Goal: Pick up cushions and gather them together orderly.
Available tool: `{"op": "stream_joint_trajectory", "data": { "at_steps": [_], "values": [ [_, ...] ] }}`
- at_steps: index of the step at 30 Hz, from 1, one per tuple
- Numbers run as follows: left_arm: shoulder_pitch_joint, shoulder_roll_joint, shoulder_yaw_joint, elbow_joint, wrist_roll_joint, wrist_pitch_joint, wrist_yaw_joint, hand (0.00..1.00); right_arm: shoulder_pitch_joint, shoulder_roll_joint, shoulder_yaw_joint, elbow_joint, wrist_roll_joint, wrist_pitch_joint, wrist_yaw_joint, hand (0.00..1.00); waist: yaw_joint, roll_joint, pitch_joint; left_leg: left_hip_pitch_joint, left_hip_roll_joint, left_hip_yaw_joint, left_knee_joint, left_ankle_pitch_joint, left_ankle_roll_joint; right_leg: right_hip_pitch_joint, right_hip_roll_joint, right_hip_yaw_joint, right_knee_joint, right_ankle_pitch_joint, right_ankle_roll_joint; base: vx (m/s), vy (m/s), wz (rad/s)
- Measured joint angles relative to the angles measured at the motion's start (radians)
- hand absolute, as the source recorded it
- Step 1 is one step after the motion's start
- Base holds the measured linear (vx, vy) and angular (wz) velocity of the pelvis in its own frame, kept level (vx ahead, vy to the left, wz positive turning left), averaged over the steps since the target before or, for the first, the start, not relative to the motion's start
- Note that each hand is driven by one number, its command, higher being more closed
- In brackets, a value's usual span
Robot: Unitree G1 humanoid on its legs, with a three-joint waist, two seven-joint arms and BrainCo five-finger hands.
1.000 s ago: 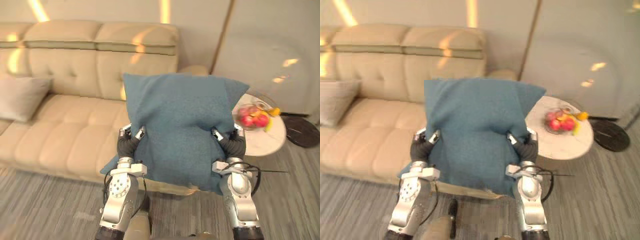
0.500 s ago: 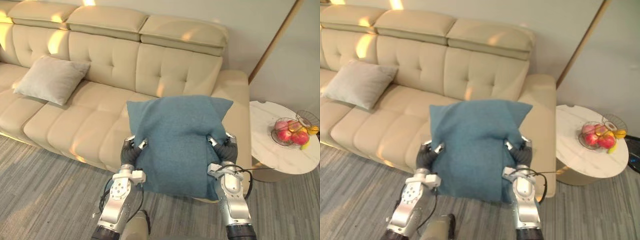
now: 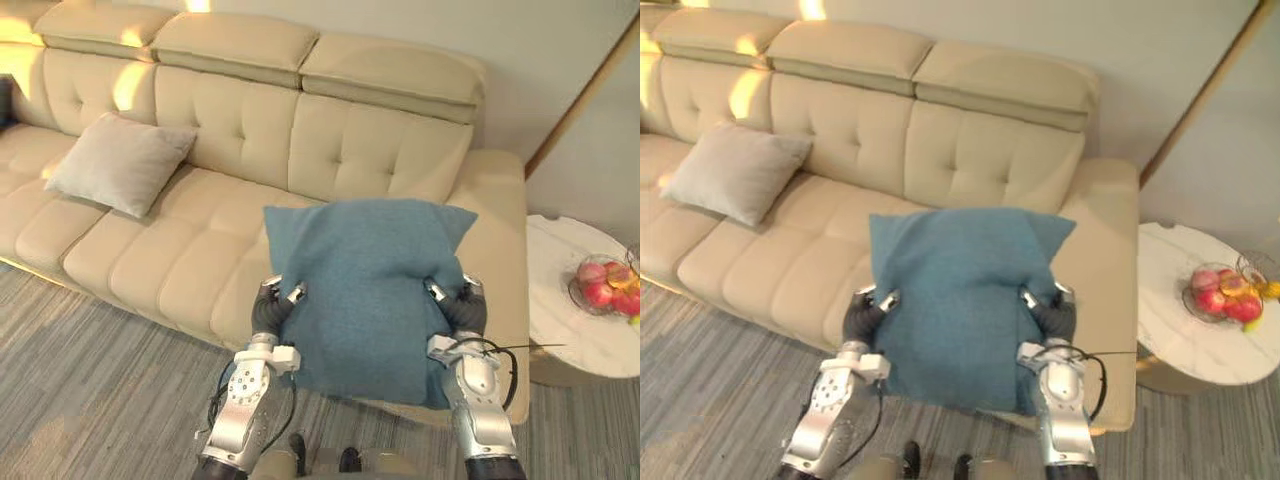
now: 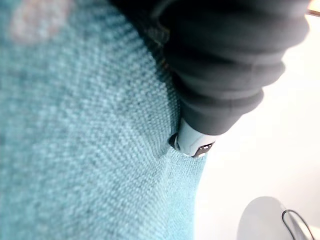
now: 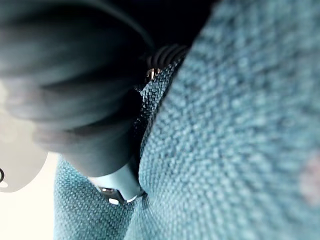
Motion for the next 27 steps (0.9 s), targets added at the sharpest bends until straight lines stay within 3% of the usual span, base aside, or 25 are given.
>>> {"op": "stream_joint_trajectory", "data": {
  "at_steps": [1,3,6,8,10,14,17,20,27],
  "values": [
    [0.015,-0.004,0.007,-0.036,0.005,-0.001,-0.011,1.0,0.003,0.001,0.001,-0.041,0.0,0.0,0.0,1.0,0.015,0.035,-0.007,-0.051,0.075,0.046,0.128,-0.051,0.003,0.015,0.034,0.004,-0.005,-0.01,-0.01,0.12,-0.034,-0.21],
    [0.027,-0.006,0.017,-0.064,0.009,-0.001,-0.023,1.0,0.013,0.003,0.009,-0.068,0.0,-0.001,0.0,1.0,0.019,0.028,-0.008,-0.056,0.125,0.072,0.123,-0.08,0.012,0.032,0.035,0.015,-0.014,-0.015,-0.014,0.13,0.026,-0.25],
    [0.035,-0.007,0.018,-0.079,0.015,-0.001,-0.029,1.0,0.009,0.002,0.008,-0.07,-0.001,-0.005,0.0,1.0,0.021,0.024,-0.015,-0.016,0.159,0.052,-0.104,-0.063,-0.024,0.037,0.028,0.051,-0.041,-0.008,-0.003,0.11,0.121,-0.27],
    [0.035,-0.003,0.02,-0.072,0.016,-0.001,-0.029,1.0,-0.001,0.004,0.008,-0.037,-0.004,-0.005,-0.004,1.0,0.023,0.021,-0.018,0.041,0.148,0.036,-0.262,0.066,-0.099,0.025,0.026,0.095,-0.05,-0.001,0.033,0.12,0.211,-0.51],
    [0.035,0.001,0.021,-0.042,0.016,0.0,-0.028,1.0,-0.014,0.02,0.004,0.028,-0.013,-0.002,-0.007,1.0,0.02,0.007,-0.027,0.08,0.12,0.092,-0.328,0.092,-0.092,0.059,0.001,0.145,-0.16,0.056,0.082,0.14,0.249,-0.49],
    [0.035,0.036,0.015,-0.01,0.019,0.0,-0.028,1.0,-0.023,0.03,0.002,0.1,-0.038,0.0,-0.006,1.0,0.006,0.004,-0.031,0.145,0.077,0.134,-0.39,0.101,-0.078,0.121,-0.034,0.197,-0.284,0.111,0.114,0.08,0.184,-0.35],
    [0.035,0.066,0.014,-0.003,0.025,0.001,-0.028,1.0,-0.08,0.029,0.002,0.208,-0.038,0.002,0.004,1.0,0.002,0.002,-0.034,0.167,0.069,0.174,-0.428,0.109,-0.066,0.121,-0.039,0.251,-0.339,0.161,0.125,0.02,0.075,-0.5],
    [0.035,0.075,0.014,0.001,0.025,0.006,-0.028,1.0,-0.098,0.022,0.004,0.251,-0.038,0.004,0.014,1.0,-0.002,0.002,-0.034,0.193,0.07,0.193,-0.451,0.112,-0.061,0.119,-0.033,0.289,-0.342,0.174,0.126,-0.02,0.007,-0.41],
    [0.019,0.076,0.025,0.001,0.039,0.006,-0.025,1.0,-0.136,-0.004,0.01,0.255,-0.041,0.01,0.024,1.0,-0.007,-0.004,-0.033,0.173,0.069,0.26,-0.485,0.127,-0.058,0.042,-0.024,0.378,-0.367,0.224,0.137,-0.09,-0.009,-0.43]
  ]
}}
